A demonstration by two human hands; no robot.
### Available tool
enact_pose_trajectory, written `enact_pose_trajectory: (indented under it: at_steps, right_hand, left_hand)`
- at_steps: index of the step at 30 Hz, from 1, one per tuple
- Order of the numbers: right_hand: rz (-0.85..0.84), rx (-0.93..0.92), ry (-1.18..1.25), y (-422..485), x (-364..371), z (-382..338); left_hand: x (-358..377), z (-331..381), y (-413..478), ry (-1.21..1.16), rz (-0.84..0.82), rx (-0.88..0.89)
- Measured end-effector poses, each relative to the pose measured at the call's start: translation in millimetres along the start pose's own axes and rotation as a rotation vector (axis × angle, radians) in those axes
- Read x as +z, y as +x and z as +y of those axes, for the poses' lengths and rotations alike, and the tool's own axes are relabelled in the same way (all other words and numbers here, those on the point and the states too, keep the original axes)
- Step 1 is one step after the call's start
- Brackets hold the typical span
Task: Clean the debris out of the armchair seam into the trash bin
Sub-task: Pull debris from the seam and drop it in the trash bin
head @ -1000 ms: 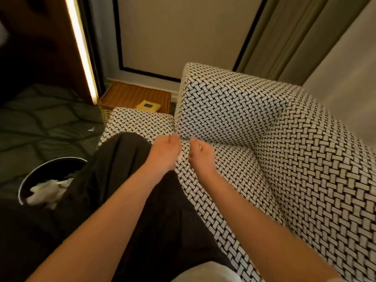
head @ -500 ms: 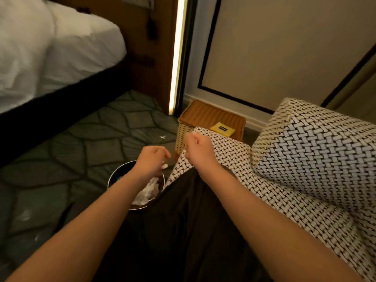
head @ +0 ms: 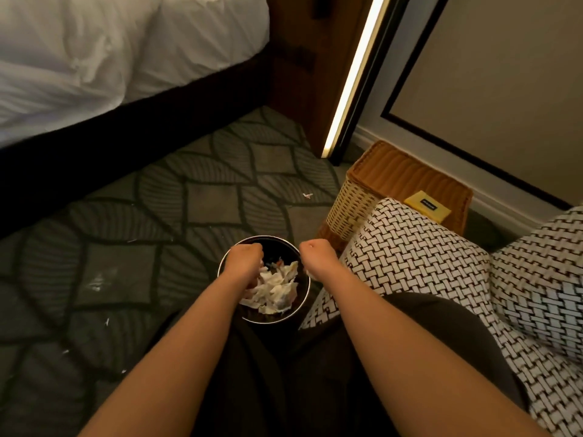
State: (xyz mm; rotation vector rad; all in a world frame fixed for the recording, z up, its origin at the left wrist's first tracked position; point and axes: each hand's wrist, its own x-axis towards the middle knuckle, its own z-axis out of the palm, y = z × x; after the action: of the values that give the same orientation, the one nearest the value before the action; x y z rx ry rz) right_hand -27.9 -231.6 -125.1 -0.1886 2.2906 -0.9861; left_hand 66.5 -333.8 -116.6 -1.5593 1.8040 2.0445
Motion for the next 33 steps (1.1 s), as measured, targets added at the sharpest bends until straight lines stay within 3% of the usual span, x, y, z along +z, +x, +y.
enact_pose_trajectory:
  at_steps: [5,12,17,23,33]
  right_hand:
    - [0.006,0.175,0.013,42,36,13]
    - [0.022,0.398,0.111,94,63,31]
    - [-0.002,0.371,0.203,116,80,42]
    - [-0.002,0.467,0.248,123,80,44]
    - [0.033,0.390,0.198,93,49,25]
  left_hand:
    - [12,6,36,0.162,-0.025,-0.034]
    - [13,-2,97,0.477,-0.218,-0.055]
    - [22,-3,125,0.642,-0.296,0.017]
    - [22,-2,129,0.832,-0.347,0.043]
    - [21,-10,103,0.839,-0.212,0.190]
